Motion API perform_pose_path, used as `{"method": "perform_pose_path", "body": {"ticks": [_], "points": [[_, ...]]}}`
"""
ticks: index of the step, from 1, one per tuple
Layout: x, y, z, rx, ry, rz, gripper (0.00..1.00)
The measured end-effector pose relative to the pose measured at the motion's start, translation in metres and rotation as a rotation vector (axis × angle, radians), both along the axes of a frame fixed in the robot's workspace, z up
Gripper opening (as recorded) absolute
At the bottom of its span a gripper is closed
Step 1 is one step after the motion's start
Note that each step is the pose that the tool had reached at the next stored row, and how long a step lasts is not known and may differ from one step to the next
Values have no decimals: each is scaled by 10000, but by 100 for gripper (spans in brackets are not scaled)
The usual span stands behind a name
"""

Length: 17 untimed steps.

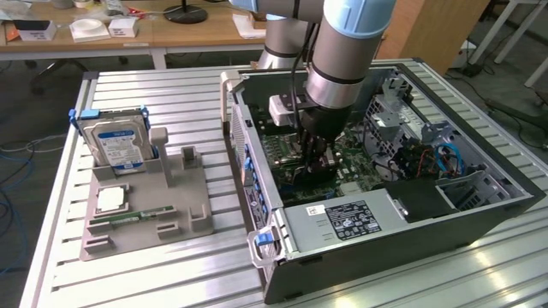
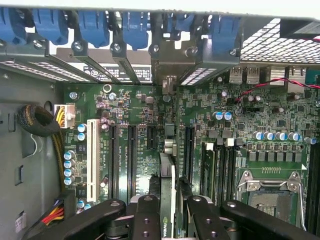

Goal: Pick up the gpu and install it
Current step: 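Insert the gpu into the slot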

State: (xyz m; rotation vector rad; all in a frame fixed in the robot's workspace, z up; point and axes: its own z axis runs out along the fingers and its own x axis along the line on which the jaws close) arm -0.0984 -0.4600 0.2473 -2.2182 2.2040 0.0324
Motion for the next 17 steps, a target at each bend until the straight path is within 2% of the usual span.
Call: {"method": "perform_pose_path", "body": {"ticks": [12,13,15,16,17], "points": [[-1,0,0,2,0,1,25],[0,4,-18,48,-22,-2,25],[-1,2,-6,14,-6,-1,26],[-2,0,-1,3,-1,-1,32],[-2,0,-1,4,-1,-1,32]]}}
